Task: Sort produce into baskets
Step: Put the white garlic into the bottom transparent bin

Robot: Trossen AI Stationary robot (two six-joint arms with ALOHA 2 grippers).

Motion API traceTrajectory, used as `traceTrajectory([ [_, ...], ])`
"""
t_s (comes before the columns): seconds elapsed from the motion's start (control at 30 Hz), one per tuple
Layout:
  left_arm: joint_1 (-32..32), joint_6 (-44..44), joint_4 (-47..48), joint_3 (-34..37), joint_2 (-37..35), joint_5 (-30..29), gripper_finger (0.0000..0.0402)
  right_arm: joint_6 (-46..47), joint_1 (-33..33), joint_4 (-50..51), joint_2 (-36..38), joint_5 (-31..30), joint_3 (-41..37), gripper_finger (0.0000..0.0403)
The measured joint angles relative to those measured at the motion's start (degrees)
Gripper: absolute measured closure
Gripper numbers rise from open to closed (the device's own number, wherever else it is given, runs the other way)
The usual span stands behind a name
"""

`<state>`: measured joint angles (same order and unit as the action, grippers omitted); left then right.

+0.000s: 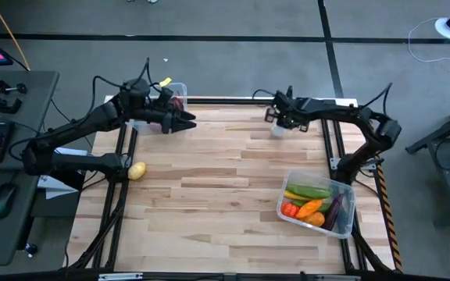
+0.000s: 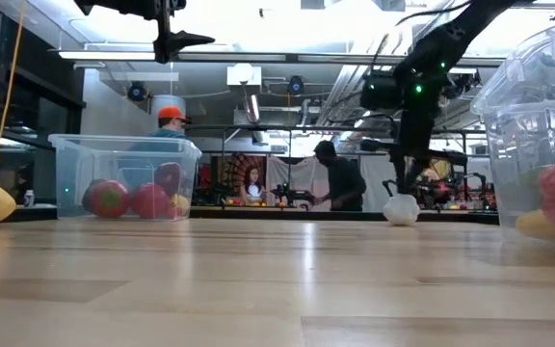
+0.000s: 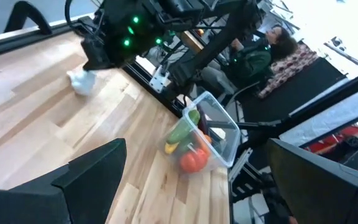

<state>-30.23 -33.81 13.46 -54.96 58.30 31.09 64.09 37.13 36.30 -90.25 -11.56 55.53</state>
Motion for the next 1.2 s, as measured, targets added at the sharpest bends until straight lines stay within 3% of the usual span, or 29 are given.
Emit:
traceTrajectory([
  [0.3,2.61,-1.2,-0.04,0.0,-0.02,-0.85,0.0027,0.14,-15.28,-1.36,0.16,4.14,0.0,0.0403],
  [0.7,8.56,-7.39,-1.76,0.0,-0.02,-13.87,0.0027,-0.11,-32.45,-4.8,2.44,7.15,0.91,0.0403],
  [0.83,10.29,-8.4,-3.65,0.0,-0.02,-16.41,0.0027,-4.19,-33.81,-4.95,7.15,2.3,3.18,0.0403],
  [0.97,11.57,-9.14,-4.72,0.0,-0.04,-19.55,0.0027,-16.21,-32.94,-6.25,10.51,0.13,6.08,0.0402],
  [1.07,11.92,-9.67,-4.79,0.0,-0.04,-20.87,0.0027,-25.75,-30.45,-6.03,10.32,4.0,8.45,0.0386],
  [1.2,11.92,-12.11,-4.79,0.02,-0.04,-21.2,0.0027,-33.01,-27.64,-5.8,7.64,10.33,11.2,0.0318],
])
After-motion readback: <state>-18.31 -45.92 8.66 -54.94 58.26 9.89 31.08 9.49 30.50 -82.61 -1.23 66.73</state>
